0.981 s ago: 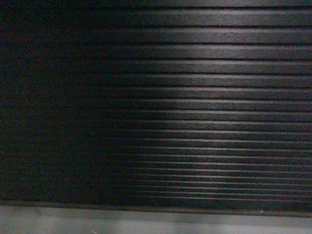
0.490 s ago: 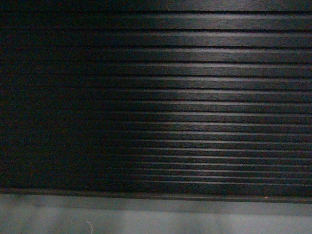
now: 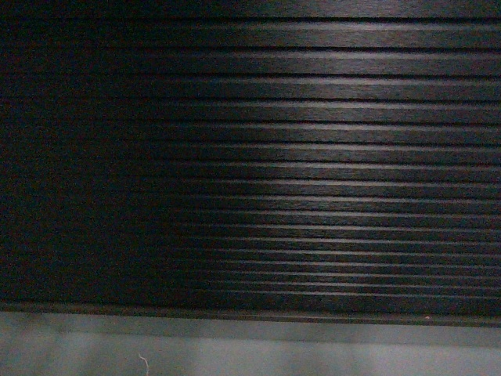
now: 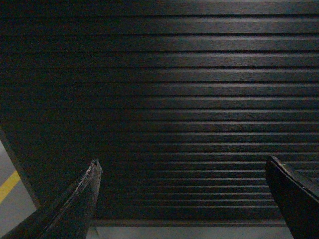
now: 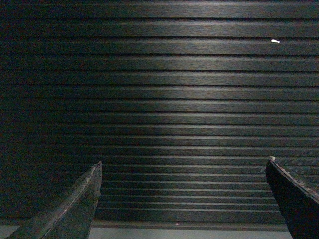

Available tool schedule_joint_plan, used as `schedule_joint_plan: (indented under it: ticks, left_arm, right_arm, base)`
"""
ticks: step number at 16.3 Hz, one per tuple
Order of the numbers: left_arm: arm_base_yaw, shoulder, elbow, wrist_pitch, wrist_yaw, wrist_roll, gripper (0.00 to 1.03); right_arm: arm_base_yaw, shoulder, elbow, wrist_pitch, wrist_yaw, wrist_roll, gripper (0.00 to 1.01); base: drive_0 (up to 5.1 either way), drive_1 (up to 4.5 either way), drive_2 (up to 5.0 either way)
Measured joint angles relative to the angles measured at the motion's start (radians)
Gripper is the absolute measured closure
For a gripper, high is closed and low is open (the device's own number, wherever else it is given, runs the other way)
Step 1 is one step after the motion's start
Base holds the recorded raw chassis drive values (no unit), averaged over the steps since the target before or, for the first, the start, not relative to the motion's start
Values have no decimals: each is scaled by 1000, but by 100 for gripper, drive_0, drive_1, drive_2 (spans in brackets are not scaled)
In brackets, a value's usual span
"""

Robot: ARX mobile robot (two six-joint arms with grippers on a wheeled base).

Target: Place dark red mango on scale at checkout

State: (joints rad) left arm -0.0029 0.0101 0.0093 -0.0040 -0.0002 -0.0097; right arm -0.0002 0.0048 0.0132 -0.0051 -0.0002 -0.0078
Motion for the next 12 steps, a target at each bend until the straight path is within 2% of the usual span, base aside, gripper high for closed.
schedule_joint_plan:
  ticks: [12]
  left_arm:
    - [0,0,0,0,0,0,5]
  right_arm:
    - [0,0,0,0,0,0,3]
  base:
    - [0,0,0]
